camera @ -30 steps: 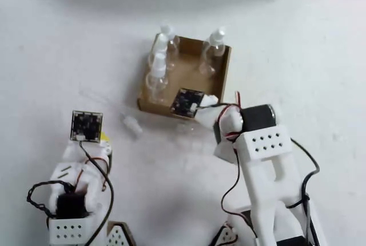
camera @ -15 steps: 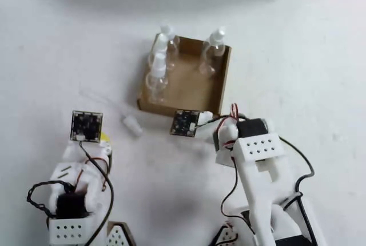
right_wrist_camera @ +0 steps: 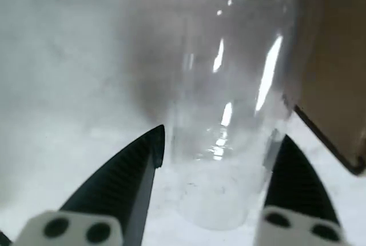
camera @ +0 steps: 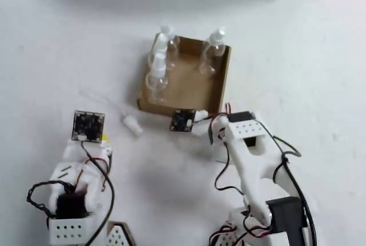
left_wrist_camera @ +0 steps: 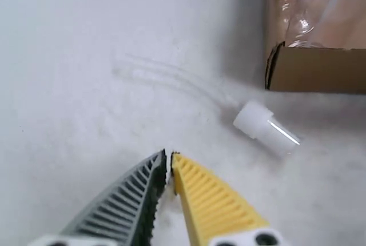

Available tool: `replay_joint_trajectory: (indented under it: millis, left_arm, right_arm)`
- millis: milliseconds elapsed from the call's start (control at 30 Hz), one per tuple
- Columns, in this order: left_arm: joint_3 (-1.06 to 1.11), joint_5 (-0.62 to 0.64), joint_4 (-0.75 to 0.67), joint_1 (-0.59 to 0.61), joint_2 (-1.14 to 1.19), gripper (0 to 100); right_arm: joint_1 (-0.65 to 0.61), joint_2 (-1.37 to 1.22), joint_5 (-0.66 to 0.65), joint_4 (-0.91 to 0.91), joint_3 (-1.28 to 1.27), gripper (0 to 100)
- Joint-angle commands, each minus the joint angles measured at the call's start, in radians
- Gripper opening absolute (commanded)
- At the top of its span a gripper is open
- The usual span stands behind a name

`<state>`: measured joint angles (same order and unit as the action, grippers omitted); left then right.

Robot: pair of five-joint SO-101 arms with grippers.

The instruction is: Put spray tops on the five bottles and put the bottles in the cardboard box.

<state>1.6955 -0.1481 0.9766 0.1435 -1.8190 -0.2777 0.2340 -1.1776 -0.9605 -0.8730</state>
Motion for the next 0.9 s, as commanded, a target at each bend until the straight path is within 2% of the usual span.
replay_joint_trajectory:
  millis: [0,267,400,600,733,867]
  left_arm:
    - [-0.003,-0.034,-0.008,0.001,-0.008,2]
    - [-0.003,-0.038,-0.008,0.001,-0.008,2]
    - [-0.003,-0.038,-0.008,0.001,-0.008,2]
    - [-0.003,-0.038,-0.006,0.001,-0.008,2]
    - [-0.003,-0.038,-0.003,0.001,-0.008,2]
    - [-0.003,-0.038,0.0,0.001,-0.008,2]
  right_arm:
    - [0.007,-0.002,-0.011,-0.027,0.04,10.9]
    - [0.008,0.142,-0.006,-0.193,0.04,7.4]
    - [0.07,0.305,-0.005,-0.328,0.049,7.4]
    - [0.369,0.481,-0.014,-0.458,0.12,7.4]
    - [0.602,0.495,-0.137,-0.453,0.143,7.4]
    - [0.82,0.495,-0.233,-0.371,0.121,7.4]
